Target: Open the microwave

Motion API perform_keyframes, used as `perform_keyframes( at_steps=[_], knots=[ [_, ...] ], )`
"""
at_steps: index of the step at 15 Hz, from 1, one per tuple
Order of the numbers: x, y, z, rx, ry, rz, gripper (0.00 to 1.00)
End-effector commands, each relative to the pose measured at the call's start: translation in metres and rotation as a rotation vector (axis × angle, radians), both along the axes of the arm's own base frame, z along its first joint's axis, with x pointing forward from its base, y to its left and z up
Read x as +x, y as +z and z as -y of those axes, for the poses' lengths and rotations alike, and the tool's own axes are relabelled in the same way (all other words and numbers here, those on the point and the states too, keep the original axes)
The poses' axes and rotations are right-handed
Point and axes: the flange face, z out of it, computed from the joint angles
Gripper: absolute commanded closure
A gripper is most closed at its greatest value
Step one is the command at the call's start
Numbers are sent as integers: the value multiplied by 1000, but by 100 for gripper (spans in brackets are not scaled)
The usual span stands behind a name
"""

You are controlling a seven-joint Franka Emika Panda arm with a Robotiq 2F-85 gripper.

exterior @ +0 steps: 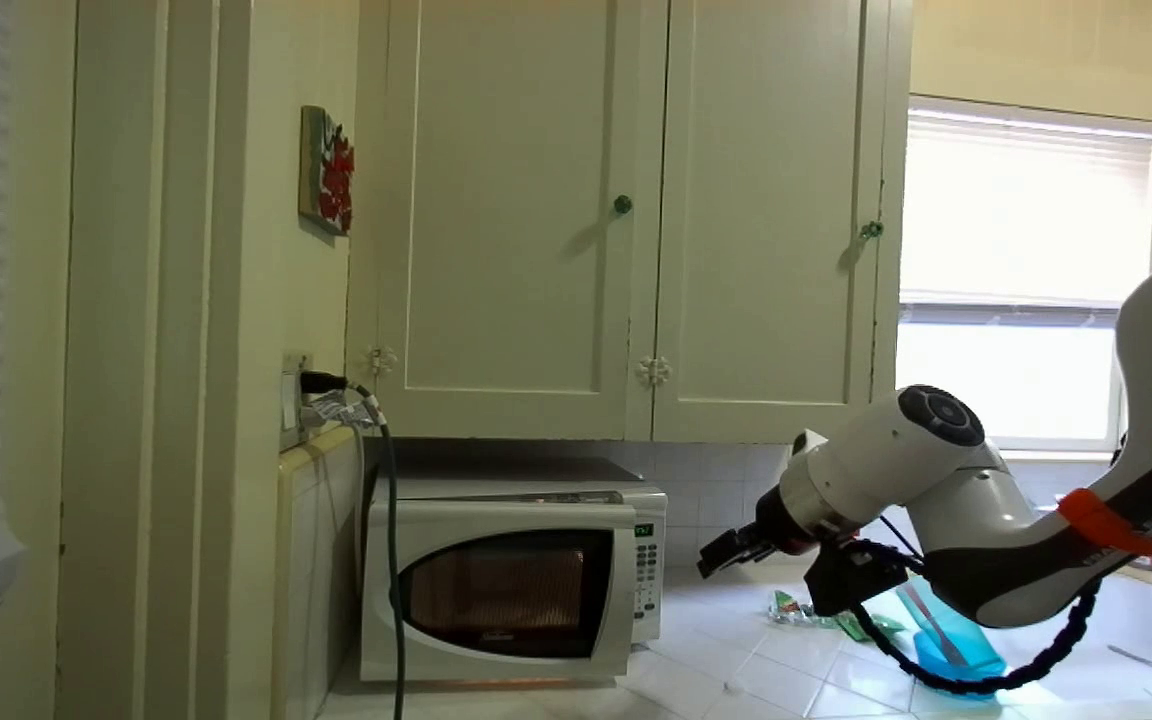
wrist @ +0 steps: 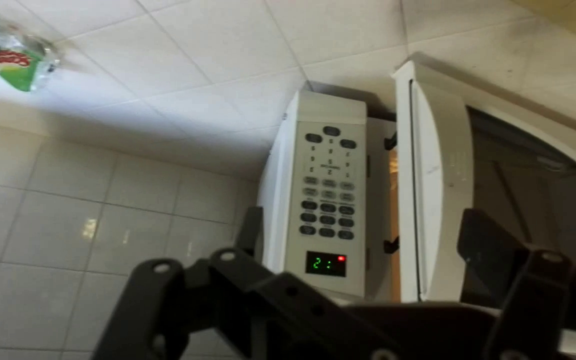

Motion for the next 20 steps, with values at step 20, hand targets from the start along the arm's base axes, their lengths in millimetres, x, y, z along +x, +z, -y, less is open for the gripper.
perform_keyframes(
  at_steps=[20],
  knots=[
    [-4,-61,30,175,342,-97,0]
  ],
)
